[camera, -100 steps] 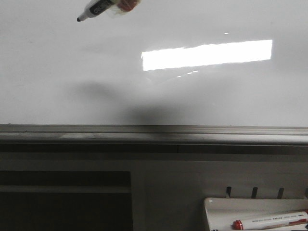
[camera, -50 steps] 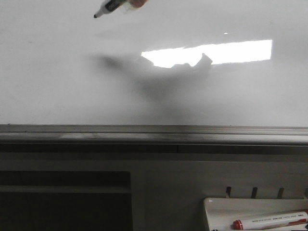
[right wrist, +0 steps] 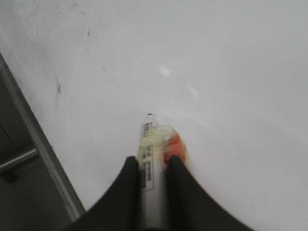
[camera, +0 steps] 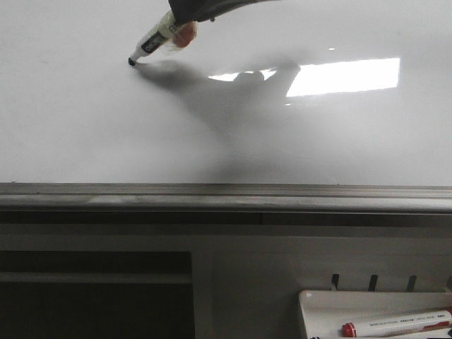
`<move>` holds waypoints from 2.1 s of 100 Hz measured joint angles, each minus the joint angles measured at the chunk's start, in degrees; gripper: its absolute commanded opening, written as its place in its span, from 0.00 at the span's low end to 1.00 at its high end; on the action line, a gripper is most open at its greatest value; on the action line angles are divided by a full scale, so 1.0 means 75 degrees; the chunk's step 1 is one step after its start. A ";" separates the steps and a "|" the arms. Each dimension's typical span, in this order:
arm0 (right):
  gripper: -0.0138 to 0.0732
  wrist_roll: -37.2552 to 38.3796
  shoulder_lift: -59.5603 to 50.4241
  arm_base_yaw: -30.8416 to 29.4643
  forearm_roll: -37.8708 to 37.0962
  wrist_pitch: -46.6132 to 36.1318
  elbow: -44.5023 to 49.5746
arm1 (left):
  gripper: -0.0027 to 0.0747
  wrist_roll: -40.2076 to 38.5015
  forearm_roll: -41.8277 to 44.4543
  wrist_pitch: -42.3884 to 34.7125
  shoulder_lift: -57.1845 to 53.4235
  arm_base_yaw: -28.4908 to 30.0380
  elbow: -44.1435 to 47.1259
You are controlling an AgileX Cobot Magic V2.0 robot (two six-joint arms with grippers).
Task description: Write number 2 on whiteboard
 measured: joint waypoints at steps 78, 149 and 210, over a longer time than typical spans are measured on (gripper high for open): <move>0.10 0.0482 0.0031 0.0491 0.0168 0.0330 0.1072 | 0.01 0.0000 -0.0017 -0.0027 0.0000 0.0000 0.0000; 0.10 0.0482 -0.2320 -0.0641 0.0078 0.0975 0.2622 | 0.01 0.0000 0.0565 -0.0038 0.0000 0.0000 0.0000; 0.10 0.0468 -0.2182 0.0269 0.0010 0.2470 0.1166 | 0.53 -0.1574 0.5767 -0.0427 0.2732 -0.2802 -0.0104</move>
